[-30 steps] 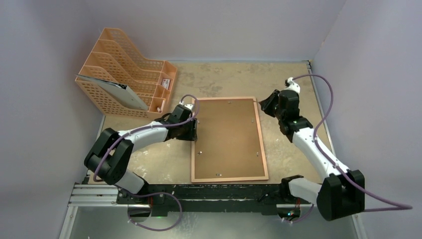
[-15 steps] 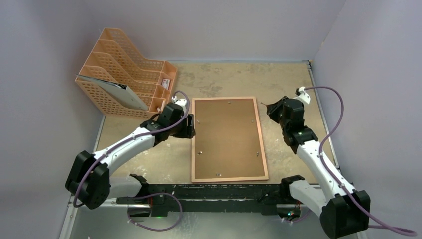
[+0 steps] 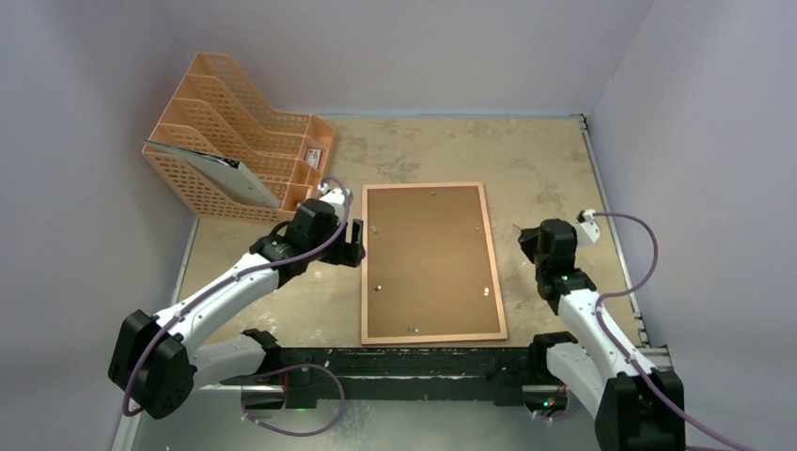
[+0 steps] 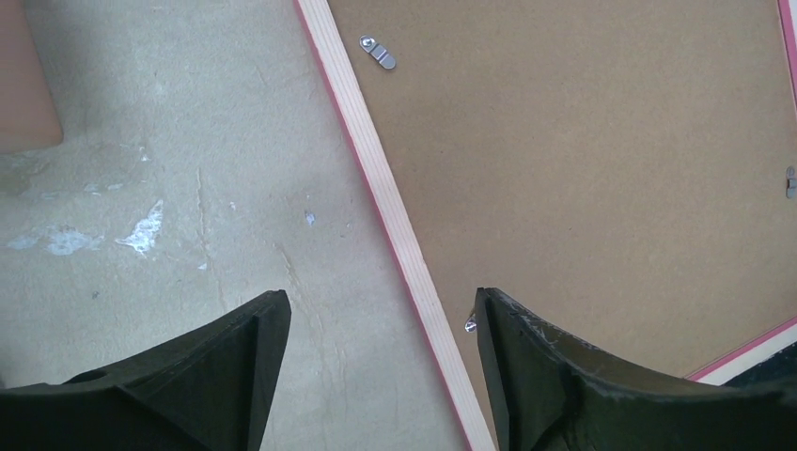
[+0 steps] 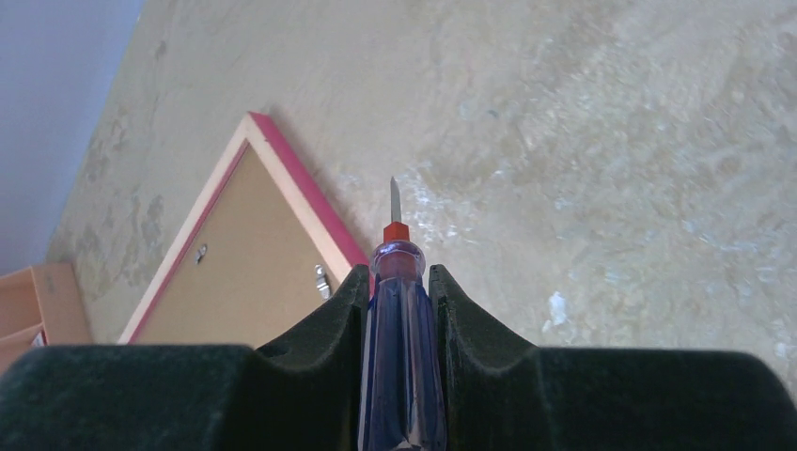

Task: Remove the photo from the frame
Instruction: Place the screwdriver at the center of the board.

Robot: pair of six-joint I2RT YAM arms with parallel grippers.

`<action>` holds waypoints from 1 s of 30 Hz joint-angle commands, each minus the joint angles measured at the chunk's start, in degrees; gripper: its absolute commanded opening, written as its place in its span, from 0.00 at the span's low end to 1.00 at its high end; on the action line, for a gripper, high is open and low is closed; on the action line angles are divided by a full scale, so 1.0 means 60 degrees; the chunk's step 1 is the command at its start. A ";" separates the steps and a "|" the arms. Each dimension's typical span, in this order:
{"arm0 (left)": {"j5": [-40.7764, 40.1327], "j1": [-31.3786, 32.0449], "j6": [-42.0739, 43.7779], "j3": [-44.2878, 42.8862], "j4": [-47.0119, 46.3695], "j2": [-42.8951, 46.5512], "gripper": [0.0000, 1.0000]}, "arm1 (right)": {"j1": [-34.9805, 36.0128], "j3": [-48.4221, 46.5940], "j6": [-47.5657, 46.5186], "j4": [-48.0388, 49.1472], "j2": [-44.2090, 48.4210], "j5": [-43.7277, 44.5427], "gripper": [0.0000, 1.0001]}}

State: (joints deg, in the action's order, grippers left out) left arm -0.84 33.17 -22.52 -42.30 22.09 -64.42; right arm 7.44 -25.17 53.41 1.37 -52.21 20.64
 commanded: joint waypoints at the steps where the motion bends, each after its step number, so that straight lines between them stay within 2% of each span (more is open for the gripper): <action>1: -0.0152 0.0009 0.0385 0.0019 -0.0172 0.0213 0.75 | -0.0401 0.0679 0.0751 0.1584 0.0803 -0.0289 0.00; 5: -0.0212 0.0000 0.0370 -0.0008 -0.0129 0.0088 0.84 | -0.0876 0.0686 0.0315 0.1889 0.0515 -0.0732 0.00; 9: -0.0335 -0.0001 0.0385 -0.0078 -0.0037 -0.0075 0.87 | -0.1671 0.0661 -0.0098 0.2310 -0.0622 -0.2103 0.00; 14: -0.0489 0.0009 0.0400 -0.0112 0.0082 -0.0092 0.90 | -0.1768 0.0891 -0.0370 0.2498 -0.1259 -0.2568 0.00; 20: -0.0621 -0.0001 0.0414 -0.0169 0.0096 -0.0195 0.90 | -0.1776 0.0450 -0.1489 0.1270 -0.1205 -0.2065 0.00; 22: -0.0621 0.0013 0.0414 -0.0192 0.0100 -0.0265 0.90 | -0.1768 0.0225 -0.2035 0.0913 -0.1222 -0.1670 0.03; 27: -0.0620 0.0008 0.0429 -0.0229 0.0112 -0.0366 0.90 | -0.1757 -0.0093 -0.2705 0.0801 -0.2018 -0.3076 0.08; 30: -0.0675 0.0012 0.0416 -0.0230 0.0156 -0.0366 0.90 | -0.1710 -0.0309 -0.2656 0.0558 -0.2364 -0.2955 0.07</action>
State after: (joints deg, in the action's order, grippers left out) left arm -3.60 33.17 -21.21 -42.30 22.50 -66.54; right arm -3.03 -24.88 40.97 9.74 -63.72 4.73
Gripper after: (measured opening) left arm 0.901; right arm 0.259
